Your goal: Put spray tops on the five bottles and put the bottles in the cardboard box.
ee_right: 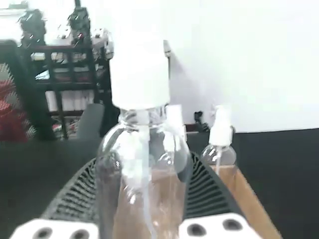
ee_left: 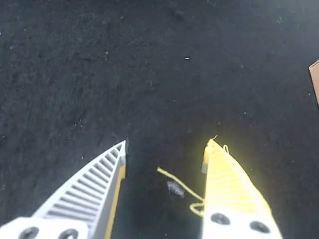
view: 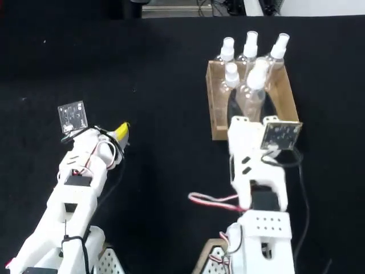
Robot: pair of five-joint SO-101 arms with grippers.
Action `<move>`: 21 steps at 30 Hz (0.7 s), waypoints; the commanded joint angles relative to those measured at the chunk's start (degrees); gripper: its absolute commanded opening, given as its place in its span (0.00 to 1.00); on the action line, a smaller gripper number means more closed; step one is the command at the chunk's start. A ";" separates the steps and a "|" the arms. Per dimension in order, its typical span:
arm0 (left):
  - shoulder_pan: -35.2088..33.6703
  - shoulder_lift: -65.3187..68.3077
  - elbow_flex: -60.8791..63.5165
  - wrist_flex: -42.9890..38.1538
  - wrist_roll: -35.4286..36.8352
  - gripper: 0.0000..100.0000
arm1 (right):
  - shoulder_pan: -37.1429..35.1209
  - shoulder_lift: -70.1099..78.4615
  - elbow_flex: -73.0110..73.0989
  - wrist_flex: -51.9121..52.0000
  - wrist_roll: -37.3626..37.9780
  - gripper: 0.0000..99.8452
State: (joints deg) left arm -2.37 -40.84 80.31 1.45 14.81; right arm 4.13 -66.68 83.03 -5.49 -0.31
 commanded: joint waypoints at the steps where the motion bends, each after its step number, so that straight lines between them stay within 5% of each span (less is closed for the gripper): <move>1: -0.13 -0.53 -0.13 -1.67 0.62 0.24 | 3.08 10.24 -7.43 -6.59 0.18 0.01; 8: -0.13 -0.53 0.13 -1.76 0.26 0.24 | 7.91 23.52 -14.55 -8.09 0.18 0.01; 21: -0.13 -0.53 0.13 -1.67 0.18 0.24 | 9.85 24.13 -14.81 -8.09 5.27 0.01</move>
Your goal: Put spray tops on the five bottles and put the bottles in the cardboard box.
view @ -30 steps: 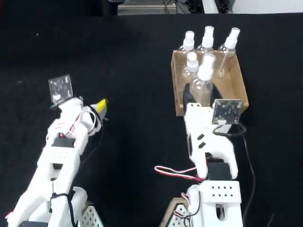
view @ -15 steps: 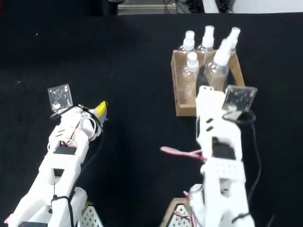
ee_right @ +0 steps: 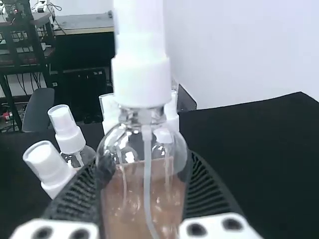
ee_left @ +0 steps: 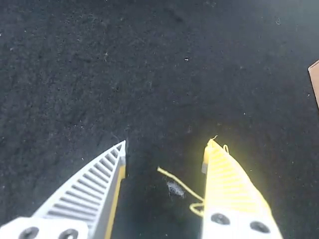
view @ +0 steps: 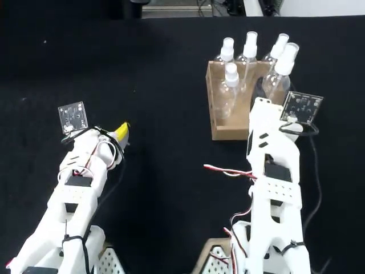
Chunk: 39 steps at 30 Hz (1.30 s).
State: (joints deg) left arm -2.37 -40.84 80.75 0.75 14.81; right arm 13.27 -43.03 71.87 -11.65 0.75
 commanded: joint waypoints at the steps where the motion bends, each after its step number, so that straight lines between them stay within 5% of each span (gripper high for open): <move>1: -0.13 -0.53 -0.31 -0.97 0.18 0.24 | 0.70 0.48 -3.65 -1.93 5.98 0.01; 6: -0.13 -0.53 -0.31 -0.88 0.18 0.24 | 0.62 1.19 -1.80 -3.60 8.62 0.01; 16: -0.13 -0.53 -0.31 -0.79 0.18 0.24 | 0.35 14.64 5.14 -30.95 8.35 0.01; 22: -0.13 -0.53 -0.31 -0.79 0.18 0.24 | 1.67 27.82 -2.51 -32.09 8.18 0.01; 31: -0.13 -0.53 -0.31 -0.79 0.18 0.24 | 2.90 37.32 -8.92 -32.53 -2.55 0.01; 39: -0.13 -0.53 -0.31 -0.97 0.09 0.24 | 5.10 41.36 -8.75 -43.52 -2.55 0.01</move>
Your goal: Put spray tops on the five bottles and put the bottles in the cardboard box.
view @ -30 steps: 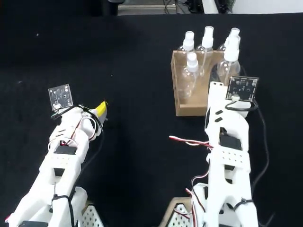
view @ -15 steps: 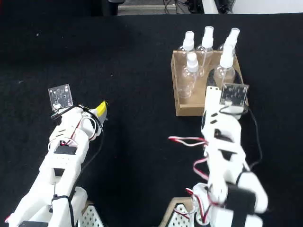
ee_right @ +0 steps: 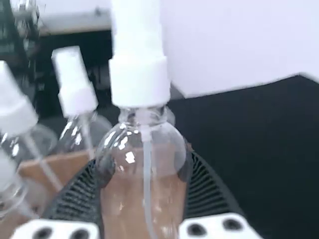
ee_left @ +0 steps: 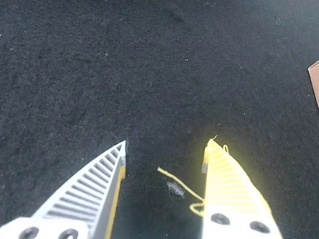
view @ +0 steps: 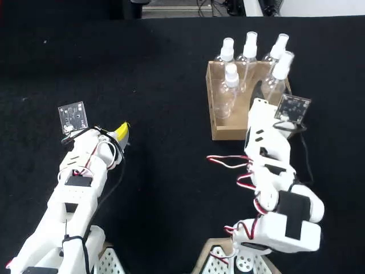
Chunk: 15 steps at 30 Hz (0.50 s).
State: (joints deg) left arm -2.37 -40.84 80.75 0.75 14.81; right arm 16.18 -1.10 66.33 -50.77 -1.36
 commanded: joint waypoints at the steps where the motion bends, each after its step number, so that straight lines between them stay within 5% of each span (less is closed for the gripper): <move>1: -0.13 -0.53 -0.31 -0.97 0.09 0.24 | 2.90 -1.19 -3.21 -4.75 -0.44 0.01; 8: -0.13 -0.53 -0.31 -1.05 0.09 0.24 | 9.58 -10.42 -3.74 -1.32 -0.44 0.01; 15: -0.13 -0.53 -0.31 -1.05 0.09 0.24 | 21.89 -16.04 -15.69 22.77 -0.35 0.01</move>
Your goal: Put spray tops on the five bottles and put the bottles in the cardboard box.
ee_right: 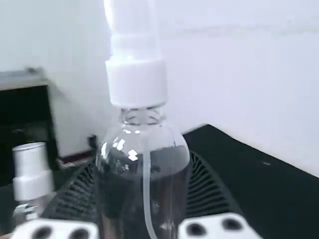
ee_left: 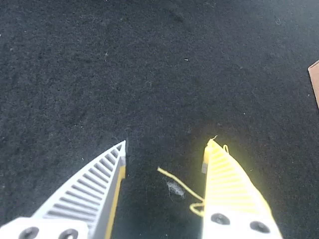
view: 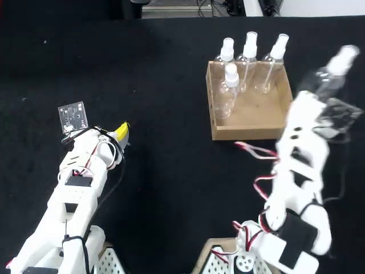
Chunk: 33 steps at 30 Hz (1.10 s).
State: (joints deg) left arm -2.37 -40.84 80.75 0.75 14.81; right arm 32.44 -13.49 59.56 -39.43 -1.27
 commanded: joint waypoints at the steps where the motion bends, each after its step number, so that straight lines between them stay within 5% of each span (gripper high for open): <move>1: -0.13 -0.53 -0.31 -1.05 0.09 0.24 | 7.47 -3.12 -11.82 16.26 -0.44 0.01; 4: -0.13 -0.53 -0.31 -1.05 0.09 0.24 | 12.22 0.75 -20.35 26.81 -0.35 0.01; 8: -0.13 -0.53 -0.31 -1.05 0.09 0.24 | 17.32 8.13 -26.24 27.60 0.35 0.01; 14: -0.13 -0.53 -0.31 -0.97 0.09 0.24 | 19.52 18.95 -22.81 11.78 11.87 0.01; 22: -0.13 -0.53 -0.31 -0.97 0.09 0.24 | 19.34 31.78 -14.90 -14.77 11.69 0.01; 33: -0.13 -0.53 -0.31 -1.05 0.09 0.24 | 21.27 48.31 -20.53 -27.52 5.71 0.01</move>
State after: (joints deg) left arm -2.37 -40.84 80.75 0.75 14.81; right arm 52.04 33.19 42.42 -62.99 4.88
